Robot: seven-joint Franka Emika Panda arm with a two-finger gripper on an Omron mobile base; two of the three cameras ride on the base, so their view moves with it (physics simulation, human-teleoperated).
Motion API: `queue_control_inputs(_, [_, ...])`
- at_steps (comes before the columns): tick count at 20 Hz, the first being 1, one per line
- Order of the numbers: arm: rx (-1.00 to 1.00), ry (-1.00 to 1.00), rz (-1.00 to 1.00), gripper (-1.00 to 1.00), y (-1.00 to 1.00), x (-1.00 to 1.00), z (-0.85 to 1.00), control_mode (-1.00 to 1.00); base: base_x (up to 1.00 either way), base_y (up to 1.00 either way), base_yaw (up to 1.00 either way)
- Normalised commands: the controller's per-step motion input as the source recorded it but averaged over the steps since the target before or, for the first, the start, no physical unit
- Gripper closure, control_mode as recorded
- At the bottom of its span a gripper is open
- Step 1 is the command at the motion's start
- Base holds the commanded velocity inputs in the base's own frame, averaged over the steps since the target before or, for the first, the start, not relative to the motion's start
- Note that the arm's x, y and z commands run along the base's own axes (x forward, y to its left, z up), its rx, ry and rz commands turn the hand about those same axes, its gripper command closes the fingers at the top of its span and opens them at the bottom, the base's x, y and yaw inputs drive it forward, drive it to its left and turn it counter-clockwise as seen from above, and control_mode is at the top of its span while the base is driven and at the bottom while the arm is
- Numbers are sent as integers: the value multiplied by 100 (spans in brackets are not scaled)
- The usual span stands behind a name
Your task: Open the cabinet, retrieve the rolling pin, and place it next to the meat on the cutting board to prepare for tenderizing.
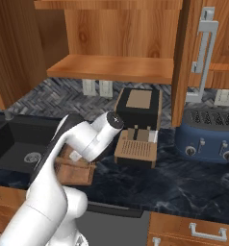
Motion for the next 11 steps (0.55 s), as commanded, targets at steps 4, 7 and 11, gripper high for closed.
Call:
queue_control_inputs(4, [4,0,-7,-100,0,-30,62,-100,0,0,0])
queue_control_inputs(7, [2,0,-7,-100,0,-32,57,-100,0,0,0])
queue_control_inputs(11, [0,0,-9,-100,6,-33,50,-100,0,0,0])
